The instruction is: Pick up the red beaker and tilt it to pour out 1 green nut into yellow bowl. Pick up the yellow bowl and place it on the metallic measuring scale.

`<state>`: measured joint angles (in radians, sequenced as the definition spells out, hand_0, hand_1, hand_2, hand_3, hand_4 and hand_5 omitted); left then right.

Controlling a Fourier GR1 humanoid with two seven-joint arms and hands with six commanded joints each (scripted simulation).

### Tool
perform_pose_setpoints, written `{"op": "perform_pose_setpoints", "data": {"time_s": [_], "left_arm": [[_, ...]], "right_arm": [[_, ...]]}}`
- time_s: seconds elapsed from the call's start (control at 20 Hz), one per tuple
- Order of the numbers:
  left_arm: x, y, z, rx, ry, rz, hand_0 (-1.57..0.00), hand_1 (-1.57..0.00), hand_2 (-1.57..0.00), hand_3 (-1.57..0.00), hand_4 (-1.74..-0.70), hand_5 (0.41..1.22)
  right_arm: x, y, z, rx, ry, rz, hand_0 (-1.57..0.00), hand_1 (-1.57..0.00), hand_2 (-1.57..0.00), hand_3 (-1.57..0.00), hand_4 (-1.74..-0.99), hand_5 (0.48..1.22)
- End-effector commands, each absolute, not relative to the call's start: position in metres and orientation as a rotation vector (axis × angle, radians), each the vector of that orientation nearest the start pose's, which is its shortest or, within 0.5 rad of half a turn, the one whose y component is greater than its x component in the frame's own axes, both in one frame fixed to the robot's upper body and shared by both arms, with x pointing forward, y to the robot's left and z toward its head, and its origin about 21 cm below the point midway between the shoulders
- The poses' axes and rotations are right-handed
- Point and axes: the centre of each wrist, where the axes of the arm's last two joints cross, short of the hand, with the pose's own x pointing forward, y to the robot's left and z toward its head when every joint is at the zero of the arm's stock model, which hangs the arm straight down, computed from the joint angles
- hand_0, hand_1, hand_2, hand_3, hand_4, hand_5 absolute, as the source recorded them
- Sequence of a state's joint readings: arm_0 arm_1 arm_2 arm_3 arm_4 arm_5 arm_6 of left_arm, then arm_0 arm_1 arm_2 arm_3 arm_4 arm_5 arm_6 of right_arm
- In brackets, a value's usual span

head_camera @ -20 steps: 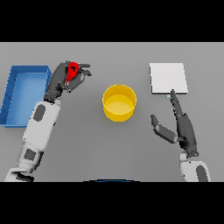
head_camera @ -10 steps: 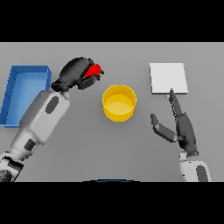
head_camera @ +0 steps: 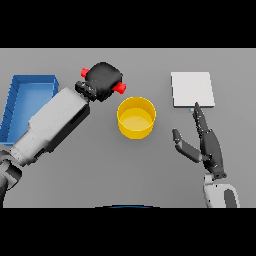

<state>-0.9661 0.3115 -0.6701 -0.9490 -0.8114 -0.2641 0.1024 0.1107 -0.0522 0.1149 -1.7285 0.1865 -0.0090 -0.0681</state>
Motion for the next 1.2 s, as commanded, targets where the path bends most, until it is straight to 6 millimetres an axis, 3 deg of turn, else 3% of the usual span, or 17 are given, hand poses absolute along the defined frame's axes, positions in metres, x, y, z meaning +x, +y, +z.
{"op": "perform_pose_setpoints", "data": {"time_s": [0.0, 0.1, 0.25, 0.5, 0.85, 1.15], "left_arm": [[0.403, 0.100, 0.114, 0.853, -1.278, -1.910, -1.57, -1.57, -1.57, -1.35, -1.72, 1.215], [0.404, 0.091, 0.114, 0.870, -1.250, -2.014, -1.57, -1.57, -1.57, -1.29, -1.72, 1.217], [0.407, 0.078, 0.117, 0.912, -1.214, -2.157, -1.57, -1.57, -1.57, -1.43, -1.73, 1.219], [0.406, 0.064, 0.127, 1.027, -1.137, -2.383, -1.57, -1.57, -1.57, -1.52, -1.73, 1.220], [0.405, 0.047, 0.124, 1.199, -1.000, -2.650, -1.57, -1.57, -1.57, -1.56, -1.74, 1.221], [0.405, 0.037, 0.125, 1.354, -0.910, -2.814, -1.57, -1.57, -1.57, -1.57, -1.73, 1.221]], "right_arm": [[0.218, -0.221, 0.012, -0.110, -1.681, 0.230, 0.00, 0.00, 0.00, 0.00, -1.197, 0.659], [0.216, -0.219, 0.009, -0.099, -1.679, 0.213, 0.00, 0.00, 0.00, 0.00, -1.206, 0.639], [0.217, -0.220, 0.011, -0.128, -1.687, 0.225, 0.00, 0.00, 0.00, 0.00, -1.221, 0.617], [0.220, -0.218, 0.011, -0.163, -1.714, 0.226, 0.00, 0.00, 0.00, 0.00, -1.193, 0.578], [0.219, -0.218, 0.011, -0.150, -1.720, 0.208, 0.00, 0.00, 0.00, 0.00, -1.135, 0.567], [0.217, -0.221, 0.013, -0.151, -1.724, 0.212, 0.00, 0.00, 0.00, 0.00, -1.135, 0.580]]}}
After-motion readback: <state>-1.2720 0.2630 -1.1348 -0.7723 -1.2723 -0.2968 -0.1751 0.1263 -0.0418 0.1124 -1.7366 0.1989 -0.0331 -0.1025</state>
